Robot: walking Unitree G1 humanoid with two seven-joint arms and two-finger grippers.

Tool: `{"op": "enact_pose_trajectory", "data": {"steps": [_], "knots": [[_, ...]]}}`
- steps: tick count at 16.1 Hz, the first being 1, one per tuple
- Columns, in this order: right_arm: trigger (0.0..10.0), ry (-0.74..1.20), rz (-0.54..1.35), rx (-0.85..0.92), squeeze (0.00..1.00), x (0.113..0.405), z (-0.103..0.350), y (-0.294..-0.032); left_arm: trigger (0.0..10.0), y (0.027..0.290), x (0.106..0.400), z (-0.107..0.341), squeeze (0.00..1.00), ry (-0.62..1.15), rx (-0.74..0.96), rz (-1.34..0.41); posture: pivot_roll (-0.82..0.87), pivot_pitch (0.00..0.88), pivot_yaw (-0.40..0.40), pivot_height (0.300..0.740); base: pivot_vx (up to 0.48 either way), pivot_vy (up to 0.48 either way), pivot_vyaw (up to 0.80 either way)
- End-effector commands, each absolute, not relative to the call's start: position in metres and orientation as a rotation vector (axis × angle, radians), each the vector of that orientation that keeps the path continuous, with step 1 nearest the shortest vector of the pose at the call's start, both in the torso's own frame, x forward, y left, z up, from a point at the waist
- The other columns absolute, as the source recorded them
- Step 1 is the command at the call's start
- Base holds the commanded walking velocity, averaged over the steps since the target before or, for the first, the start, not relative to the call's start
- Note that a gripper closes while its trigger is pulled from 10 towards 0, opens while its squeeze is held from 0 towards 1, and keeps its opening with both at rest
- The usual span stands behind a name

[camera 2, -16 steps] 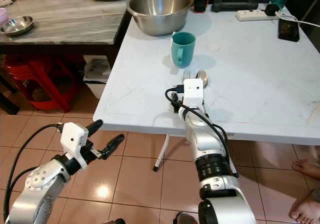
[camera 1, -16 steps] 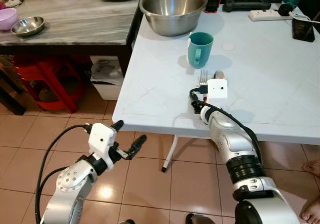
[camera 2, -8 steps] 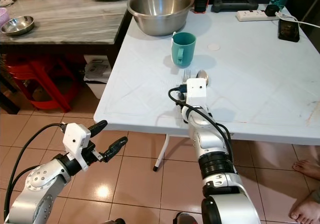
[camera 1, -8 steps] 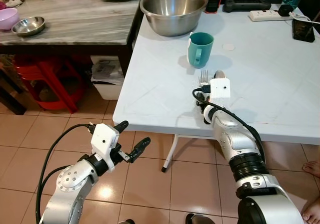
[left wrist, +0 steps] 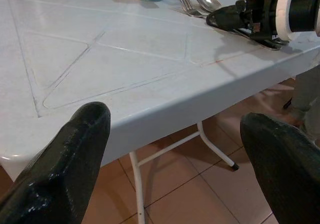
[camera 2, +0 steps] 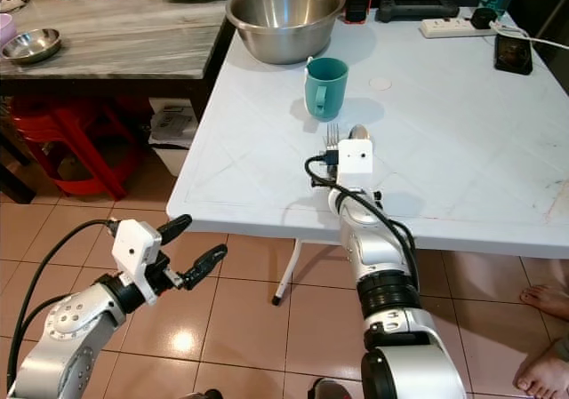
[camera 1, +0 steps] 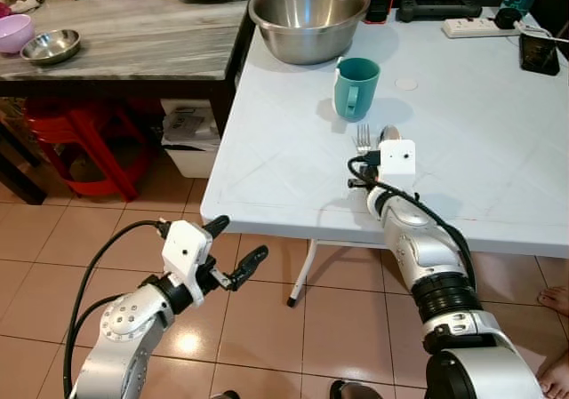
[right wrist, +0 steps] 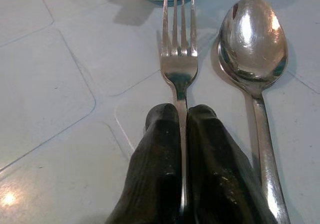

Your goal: Setting the table

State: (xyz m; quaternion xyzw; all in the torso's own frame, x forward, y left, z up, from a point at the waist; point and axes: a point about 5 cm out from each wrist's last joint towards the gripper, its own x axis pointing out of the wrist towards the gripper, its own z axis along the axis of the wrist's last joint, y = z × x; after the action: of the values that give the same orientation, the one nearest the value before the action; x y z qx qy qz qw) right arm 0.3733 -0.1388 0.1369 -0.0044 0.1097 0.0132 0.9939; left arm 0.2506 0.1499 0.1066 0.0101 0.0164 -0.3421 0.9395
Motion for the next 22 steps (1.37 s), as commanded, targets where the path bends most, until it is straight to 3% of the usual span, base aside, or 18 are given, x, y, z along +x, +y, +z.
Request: {"op": "enact_pose_trajectory", "data": {"steps": [1,10,13,15,16,22], "knots": [[0.0,0.329,0.008,0.010,0.00,0.366,0.112,-0.142,10.0,0.150,0.251,0.110,0.00,0.023,0.030,-0.719,-0.15,0.172,0.076,0.740,0.000,0.000,0.00],[0.0,0.207,-0.025,0.173,0.00,0.366,0.132,-0.134,10.0,0.152,0.257,0.112,0.00,0.002,0.011,-0.680,-0.15,0.168,0.075,0.740,0.000,0.000,0.00],[0.0,0.097,0.019,0.159,0.00,0.358,0.145,-0.122,10.0,0.159,0.273,0.118,0.00,-0.032,0.016,-0.516,-0.15,0.162,0.071,0.740,0.000,0.000,0.00],[1.9,0.040,0.038,0.157,0.00,0.355,0.152,-0.119,10.0,0.163,0.278,0.119,0.00,-0.036,0.023,-0.447,-0.15,0.162,0.071,0.740,0.000,0.000,0.00],[10.0,-0.001,0.039,0.140,0.00,0.351,0.157,-0.119,10.0,0.164,0.279,0.119,0.00,-0.034,0.006,-0.426,-0.15,0.154,0.071,0.740,0.000,0.000,0.00],[10.0,-0.103,0.062,0.107,0.00,0.337,0.168,-0.118,10.0,0.156,0.286,0.122,0.00,-0.052,-0.036,-0.424,-0.16,0.134,0.068,0.740,0.000,0.144,0.00]]}}
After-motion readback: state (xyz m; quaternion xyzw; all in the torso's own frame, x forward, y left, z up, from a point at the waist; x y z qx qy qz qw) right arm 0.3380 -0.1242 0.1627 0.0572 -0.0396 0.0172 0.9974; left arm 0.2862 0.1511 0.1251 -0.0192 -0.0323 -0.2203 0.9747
